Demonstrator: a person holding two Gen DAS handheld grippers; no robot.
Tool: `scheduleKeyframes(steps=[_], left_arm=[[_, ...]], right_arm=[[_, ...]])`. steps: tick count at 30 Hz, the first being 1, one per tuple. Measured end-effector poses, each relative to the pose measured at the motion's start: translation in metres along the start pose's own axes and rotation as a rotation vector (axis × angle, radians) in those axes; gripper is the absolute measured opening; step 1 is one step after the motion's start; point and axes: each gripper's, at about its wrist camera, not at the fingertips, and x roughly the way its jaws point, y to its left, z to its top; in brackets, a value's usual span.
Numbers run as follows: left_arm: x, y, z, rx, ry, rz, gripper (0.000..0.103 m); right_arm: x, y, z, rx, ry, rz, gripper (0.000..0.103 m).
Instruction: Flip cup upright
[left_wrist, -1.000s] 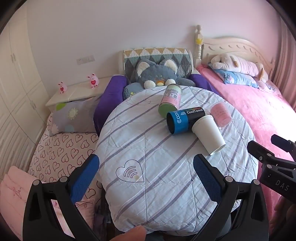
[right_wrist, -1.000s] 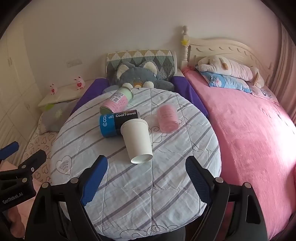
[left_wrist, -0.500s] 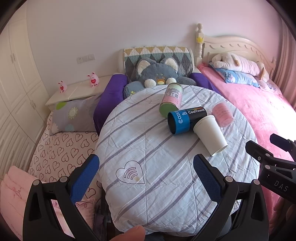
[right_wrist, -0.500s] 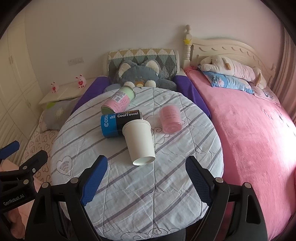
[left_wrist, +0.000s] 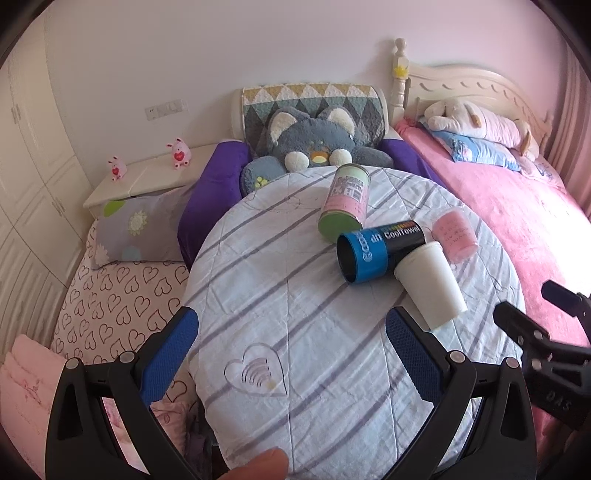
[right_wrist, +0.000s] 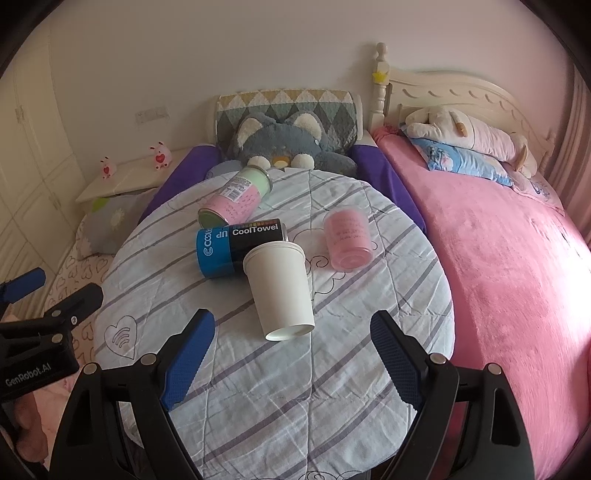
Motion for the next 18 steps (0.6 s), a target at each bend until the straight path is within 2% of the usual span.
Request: scheduleKeyframes(steps=[9, 13, 18], left_arm=[[0.069, -0.020, 0.071, 0.057, 0.052, -0.054, 0.103], [0.113, -0.032, 0.106, 0.081, 0.104, -0.115, 0.103], [0.174, -0.047, 0.138, 0.106, 0.175, -0.125, 0.103]], right_arm=[[0.033, -0.017, 0.019, 0.026, 0.027, -0.004, 0.087], [0.053, -0.024, 0.034, 0.037, 0.036, -0.005, 0.087], [0.082, -0.032, 0.055, 0.058, 0.047, 0.000, 0.087]])
